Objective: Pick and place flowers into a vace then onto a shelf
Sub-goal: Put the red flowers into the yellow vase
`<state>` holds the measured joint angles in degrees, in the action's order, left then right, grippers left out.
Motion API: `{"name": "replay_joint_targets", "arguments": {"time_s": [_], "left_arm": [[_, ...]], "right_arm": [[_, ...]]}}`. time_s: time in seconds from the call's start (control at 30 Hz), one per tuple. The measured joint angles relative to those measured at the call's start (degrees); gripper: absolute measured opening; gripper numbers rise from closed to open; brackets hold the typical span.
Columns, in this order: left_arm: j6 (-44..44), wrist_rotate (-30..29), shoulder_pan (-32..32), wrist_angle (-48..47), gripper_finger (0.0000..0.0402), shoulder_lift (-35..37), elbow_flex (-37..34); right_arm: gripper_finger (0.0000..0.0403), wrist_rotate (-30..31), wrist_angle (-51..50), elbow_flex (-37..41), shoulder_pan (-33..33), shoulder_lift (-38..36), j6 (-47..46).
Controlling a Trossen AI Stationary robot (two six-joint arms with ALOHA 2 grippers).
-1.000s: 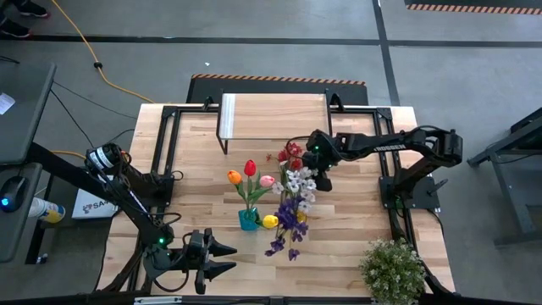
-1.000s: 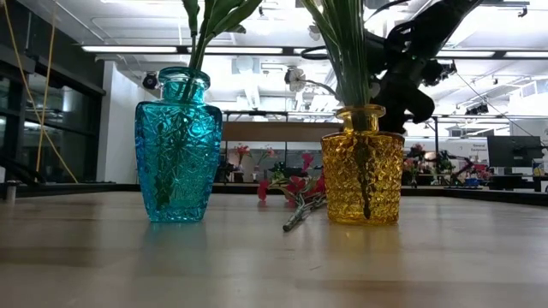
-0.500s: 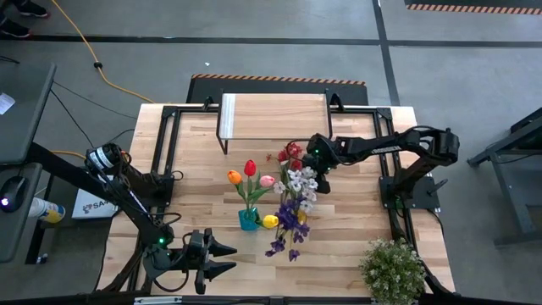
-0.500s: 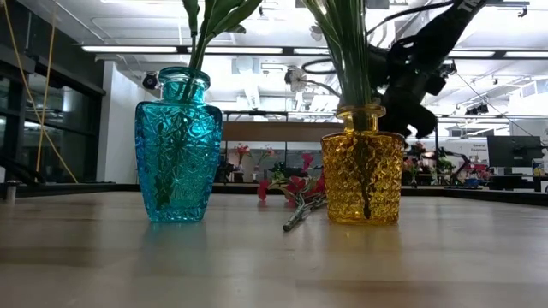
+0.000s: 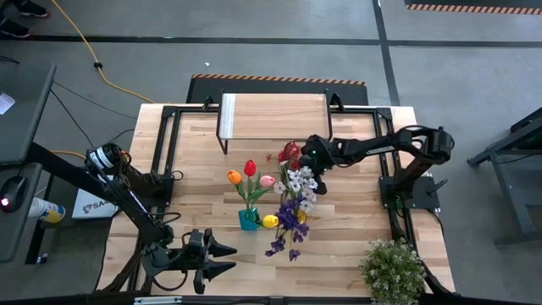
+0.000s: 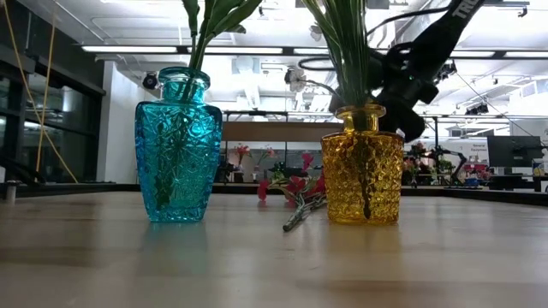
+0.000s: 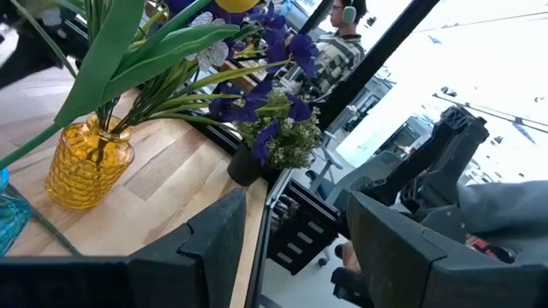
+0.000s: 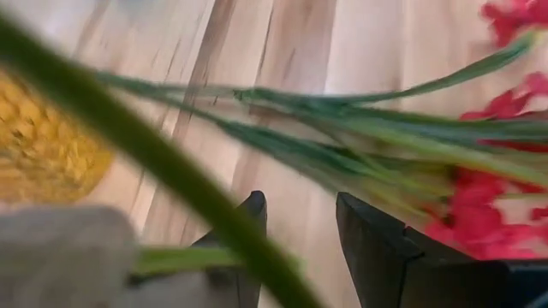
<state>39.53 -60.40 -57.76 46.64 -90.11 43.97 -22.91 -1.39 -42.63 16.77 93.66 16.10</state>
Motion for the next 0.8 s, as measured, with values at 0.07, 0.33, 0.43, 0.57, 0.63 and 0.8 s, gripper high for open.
{"name": "replay_joint_targets", "arguments": {"time_s": [0.07,0.33,0.43,0.57,0.63,0.8], "left_arm": [[0.0,0.0,0.0,0.0,0.0239,0.0,0.0],[0.0,0.0,0.0,-0.1,0.0239,0.0,0.0],[0.0,0.0,0.0,-0.1,0.0239,0.0,0.0],[-0.1,0.0,0.0,-0.1,0.0239,0.0,0.0],[-0.1,0.0,0.0,-0.1,0.0239,0.0,0.0],[-0.2,0.0,0.0,-0.1,0.0239,0.0,0.0]], "right_arm": [[0.0134,0.0,0.5,0.0,-0.5,1.0,1.0],[0.0134,0.2,5.7,0.0,-1.1,2.1,2.5],[0.0134,0.3,6.1,0.0,-1.1,2.1,3.9],[0.0134,0.2,5.7,0.0,-1.1,2.1,6.0],[0.0134,-0.1,5.4,0.0,-1.1,2.1,6.8],[0.0134,-0.5,5.4,0.0,-1.0,2.1,9.7]]}}
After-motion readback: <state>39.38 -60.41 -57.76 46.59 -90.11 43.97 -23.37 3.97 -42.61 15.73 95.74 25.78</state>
